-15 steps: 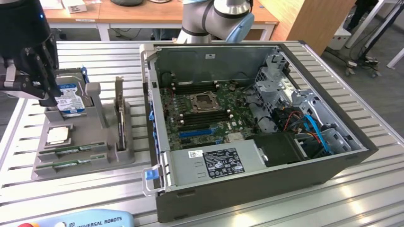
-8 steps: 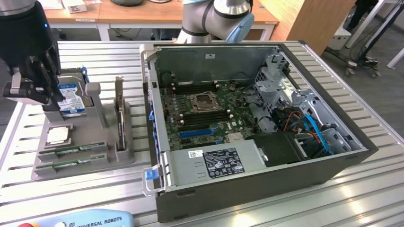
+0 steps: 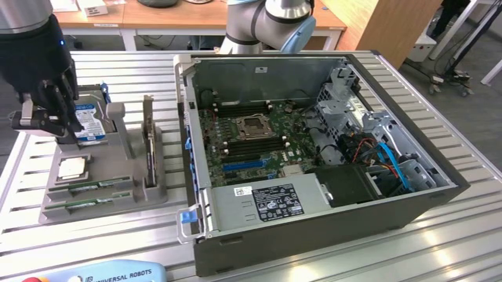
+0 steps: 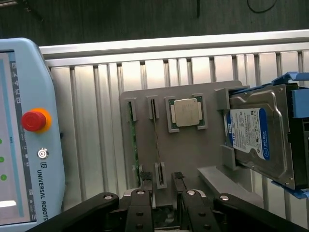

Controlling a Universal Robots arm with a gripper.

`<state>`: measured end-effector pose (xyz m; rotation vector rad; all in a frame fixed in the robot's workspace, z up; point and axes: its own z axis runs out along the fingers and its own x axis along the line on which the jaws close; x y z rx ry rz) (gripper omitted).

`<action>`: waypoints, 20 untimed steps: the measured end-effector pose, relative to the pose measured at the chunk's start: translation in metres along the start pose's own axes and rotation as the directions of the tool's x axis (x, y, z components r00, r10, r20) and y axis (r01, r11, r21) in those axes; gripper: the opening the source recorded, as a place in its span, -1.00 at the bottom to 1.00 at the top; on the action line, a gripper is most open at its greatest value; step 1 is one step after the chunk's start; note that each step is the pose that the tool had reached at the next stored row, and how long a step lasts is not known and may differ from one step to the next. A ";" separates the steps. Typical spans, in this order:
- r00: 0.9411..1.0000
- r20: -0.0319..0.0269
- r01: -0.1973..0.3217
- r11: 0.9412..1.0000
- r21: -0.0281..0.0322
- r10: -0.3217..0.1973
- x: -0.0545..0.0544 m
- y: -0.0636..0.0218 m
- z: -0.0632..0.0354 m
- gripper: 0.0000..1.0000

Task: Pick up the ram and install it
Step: 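Pick up the ram and move it above insertion slot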

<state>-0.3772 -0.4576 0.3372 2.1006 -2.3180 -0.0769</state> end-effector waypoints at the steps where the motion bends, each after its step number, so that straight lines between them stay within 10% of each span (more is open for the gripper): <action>1: 1.000 0.000 0.002 1.000 0.000 -0.002 0.000 -0.0001 0.0017 -0.40; 20: 0.999 -0.002 0.044 0.999 -0.001 -0.044 0.001 -0.0013 0.0288 -0.40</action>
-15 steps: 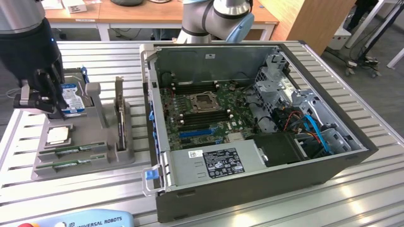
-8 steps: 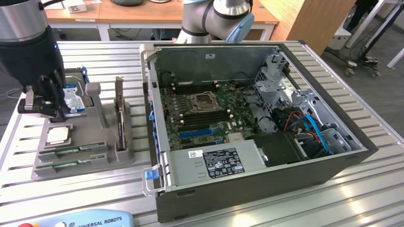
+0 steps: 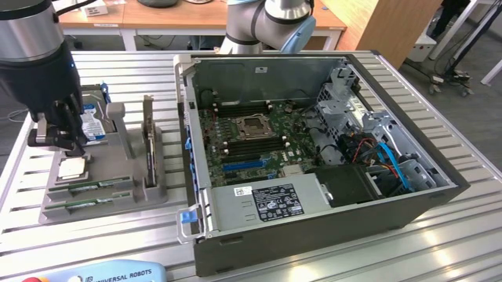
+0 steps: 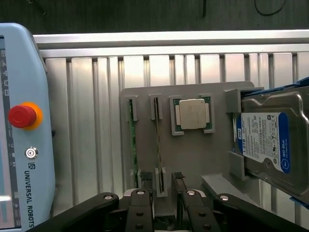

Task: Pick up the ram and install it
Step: 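Pick up the ram and move it above insertion slot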

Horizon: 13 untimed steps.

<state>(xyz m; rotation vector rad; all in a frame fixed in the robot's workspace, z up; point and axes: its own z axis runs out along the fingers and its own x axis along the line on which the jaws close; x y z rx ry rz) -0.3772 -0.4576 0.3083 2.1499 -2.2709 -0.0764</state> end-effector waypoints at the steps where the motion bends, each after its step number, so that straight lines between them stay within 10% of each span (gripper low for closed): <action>1: 1.000 0.000 0.003 1.000 0.000 -0.003 0.000 -0.0001 0.0012 -0.40; 13: 0.999 -0.002 0.037 0.999 -0.001 -0.037 0.000 -0.0007 0.0162 -0.40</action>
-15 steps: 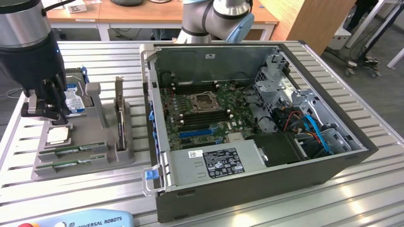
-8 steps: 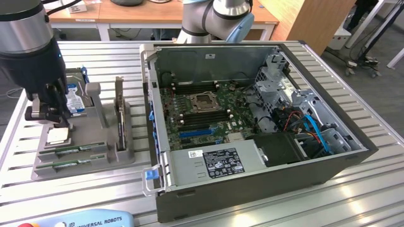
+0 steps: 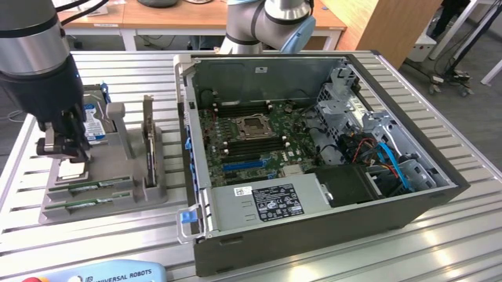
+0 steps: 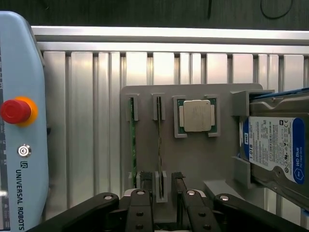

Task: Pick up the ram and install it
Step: 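Pick up the ram and move it above insertion slot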

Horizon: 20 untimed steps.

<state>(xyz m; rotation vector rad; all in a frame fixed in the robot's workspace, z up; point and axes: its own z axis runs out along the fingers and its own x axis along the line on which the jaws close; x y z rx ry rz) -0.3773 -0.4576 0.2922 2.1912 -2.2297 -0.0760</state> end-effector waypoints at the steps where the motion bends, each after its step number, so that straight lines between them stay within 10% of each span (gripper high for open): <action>1: 1.000 0.000 0.003 1.000 0.000 -0.003 0.000 -0.0001 0.0013 -0.40; 20: 0.998 -0.002 0.055 0.998 -0.001 -0.055 0.001 -0.0011 0.0242 -0.40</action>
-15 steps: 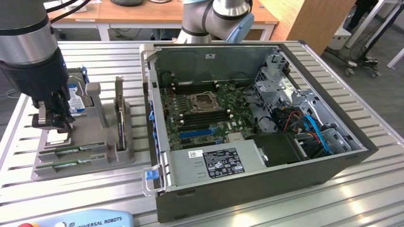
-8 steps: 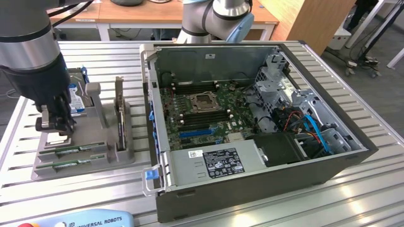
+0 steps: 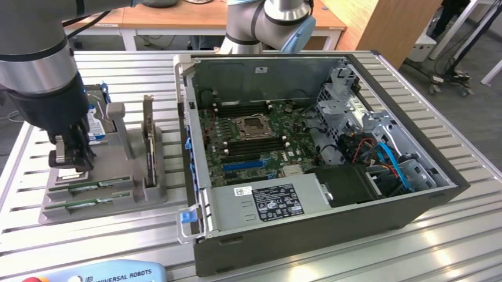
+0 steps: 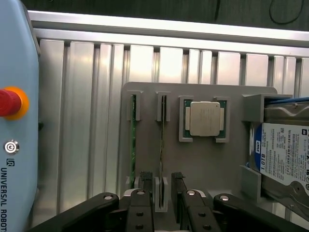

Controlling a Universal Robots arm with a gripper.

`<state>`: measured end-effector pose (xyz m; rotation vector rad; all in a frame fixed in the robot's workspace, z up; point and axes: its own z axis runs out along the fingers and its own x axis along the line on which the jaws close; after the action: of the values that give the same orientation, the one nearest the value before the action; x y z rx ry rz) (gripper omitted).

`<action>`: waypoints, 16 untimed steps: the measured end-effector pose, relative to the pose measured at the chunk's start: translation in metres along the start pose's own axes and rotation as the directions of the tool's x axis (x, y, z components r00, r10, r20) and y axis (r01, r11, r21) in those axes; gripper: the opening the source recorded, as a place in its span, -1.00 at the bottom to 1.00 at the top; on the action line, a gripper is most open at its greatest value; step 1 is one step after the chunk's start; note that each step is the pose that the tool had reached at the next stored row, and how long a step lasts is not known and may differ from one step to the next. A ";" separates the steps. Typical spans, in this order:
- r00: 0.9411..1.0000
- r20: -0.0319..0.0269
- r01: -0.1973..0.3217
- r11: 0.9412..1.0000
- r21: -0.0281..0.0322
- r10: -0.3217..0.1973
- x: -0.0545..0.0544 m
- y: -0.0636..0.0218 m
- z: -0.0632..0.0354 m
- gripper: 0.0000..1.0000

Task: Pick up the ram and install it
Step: 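Pick up the ram and move it above insertion slot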

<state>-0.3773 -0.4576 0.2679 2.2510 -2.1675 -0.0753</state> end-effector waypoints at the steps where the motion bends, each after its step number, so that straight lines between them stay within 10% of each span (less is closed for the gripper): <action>1: 1.000 0.000 0.003 1.000 0.000 -0.003 0.000 -0.0001 0.0012 -0.40; 16: 0.999 -0.002 0.037 0.999 -0.001 -0.037 0.000 -0.0008 0.0189 -0.40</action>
<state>-0.3773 -0.4576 0.2490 2.2903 -2.1243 -0.0749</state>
